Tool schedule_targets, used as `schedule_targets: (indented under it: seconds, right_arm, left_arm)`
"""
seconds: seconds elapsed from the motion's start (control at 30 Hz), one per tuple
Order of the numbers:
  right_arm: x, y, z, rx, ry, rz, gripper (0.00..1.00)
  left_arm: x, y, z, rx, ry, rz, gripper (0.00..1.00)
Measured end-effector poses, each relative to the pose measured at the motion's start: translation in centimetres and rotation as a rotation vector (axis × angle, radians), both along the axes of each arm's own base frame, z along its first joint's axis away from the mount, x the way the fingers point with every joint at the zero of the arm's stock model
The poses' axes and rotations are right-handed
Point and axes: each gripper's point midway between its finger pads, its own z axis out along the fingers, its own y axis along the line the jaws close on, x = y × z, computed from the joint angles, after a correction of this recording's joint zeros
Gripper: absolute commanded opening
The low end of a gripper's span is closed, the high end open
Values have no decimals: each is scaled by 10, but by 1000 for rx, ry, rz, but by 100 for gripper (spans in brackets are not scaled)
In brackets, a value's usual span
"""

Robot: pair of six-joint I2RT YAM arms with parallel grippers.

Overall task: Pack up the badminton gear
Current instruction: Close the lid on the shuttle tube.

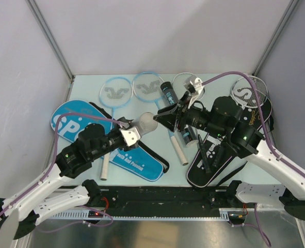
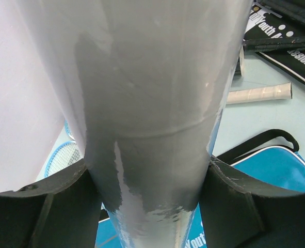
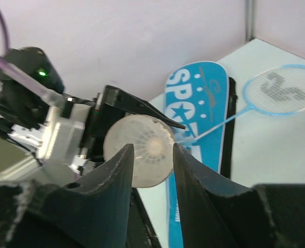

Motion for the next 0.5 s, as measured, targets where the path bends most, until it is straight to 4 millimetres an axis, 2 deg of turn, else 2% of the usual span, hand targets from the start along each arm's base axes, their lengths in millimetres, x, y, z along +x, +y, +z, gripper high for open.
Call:
schedule_targets:
  seconds: [0.17,0.3,0.37,0.43,0.5]
  right_arm:
    - [14,9,-21,-90,-46,-35,40]
    - [19,17,-32,-130,-59,-32,15]
    - [20,18,-33,-136,-73,-33,8]
    - [20,18,-32,-136,-81,-41,6]
    - [22,17,-31,-133,-82,-54,10]
  left_arm:
    - [-1,-1,0,-4,4,-7,48]
    - [-2,0,1,-6,3,-6,48]
    - [-2,0,-1,-1,7,-4,48]
    - [-2,0,0,-6,7,-4,48]
    - [-2,0,1,-9,4,-3,48]
